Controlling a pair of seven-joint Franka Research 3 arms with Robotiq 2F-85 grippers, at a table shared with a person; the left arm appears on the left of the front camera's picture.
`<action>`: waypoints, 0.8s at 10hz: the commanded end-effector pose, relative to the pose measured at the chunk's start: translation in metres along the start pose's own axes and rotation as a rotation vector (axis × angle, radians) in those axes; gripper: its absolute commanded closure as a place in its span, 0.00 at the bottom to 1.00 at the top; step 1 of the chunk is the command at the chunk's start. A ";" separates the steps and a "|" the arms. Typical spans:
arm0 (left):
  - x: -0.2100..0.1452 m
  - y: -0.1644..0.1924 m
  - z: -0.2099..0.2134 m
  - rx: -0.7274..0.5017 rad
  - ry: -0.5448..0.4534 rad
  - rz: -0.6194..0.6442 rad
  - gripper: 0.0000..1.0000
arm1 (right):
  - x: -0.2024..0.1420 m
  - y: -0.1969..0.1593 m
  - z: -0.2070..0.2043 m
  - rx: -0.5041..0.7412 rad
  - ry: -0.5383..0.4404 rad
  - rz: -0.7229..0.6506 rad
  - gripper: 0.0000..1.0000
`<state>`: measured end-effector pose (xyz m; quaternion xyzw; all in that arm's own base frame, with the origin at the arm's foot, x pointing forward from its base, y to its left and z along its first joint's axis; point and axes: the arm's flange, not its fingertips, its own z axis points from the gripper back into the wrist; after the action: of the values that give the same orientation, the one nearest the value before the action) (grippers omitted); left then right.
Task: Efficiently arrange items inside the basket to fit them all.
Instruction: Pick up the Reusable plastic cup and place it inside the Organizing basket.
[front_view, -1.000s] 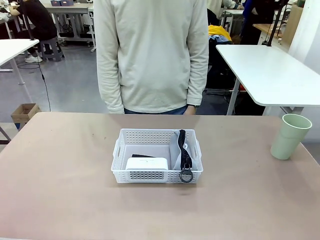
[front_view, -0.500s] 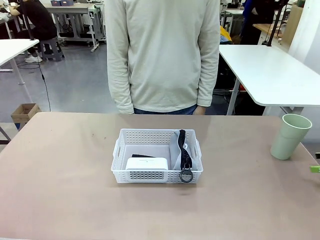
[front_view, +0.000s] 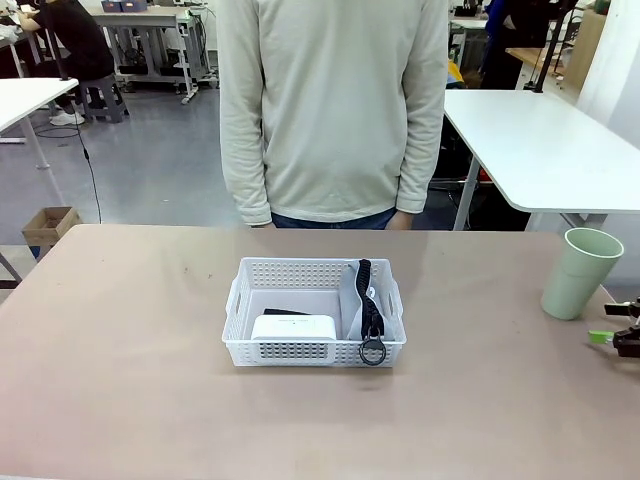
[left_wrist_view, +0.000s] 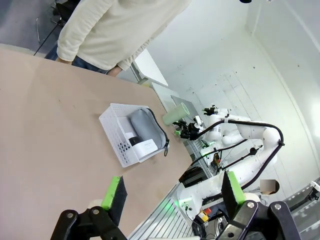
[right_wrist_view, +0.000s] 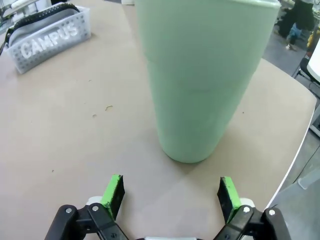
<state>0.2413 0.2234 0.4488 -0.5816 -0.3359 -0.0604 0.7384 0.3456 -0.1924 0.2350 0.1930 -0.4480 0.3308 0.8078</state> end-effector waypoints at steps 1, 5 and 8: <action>0.000 -0.001 -0.001 -0.018 -0.015 -0.025 0.00 | 0.001 0.000 -0.002 -0.013 -0.011 -0.007 0.00; 0.000 -0.001 -0.001 -0.018 -0.015 -0.025 0.00 | 0.003 -0.015 -0.021 -0.030 -0.134 0.083 0.00; 0.000 -0.001 -0.001 -0.018 -0.015 -0.025 0.00 | -0.001 -0.024 -0.036 -0.065 -0.163 0.072 0.00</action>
<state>0.2412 0.2234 0.4489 -0.5815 -0.3362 -0.0605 0.7383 0.3772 -0.1925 0.2375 0.1989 -0.5098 0.3280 0.7700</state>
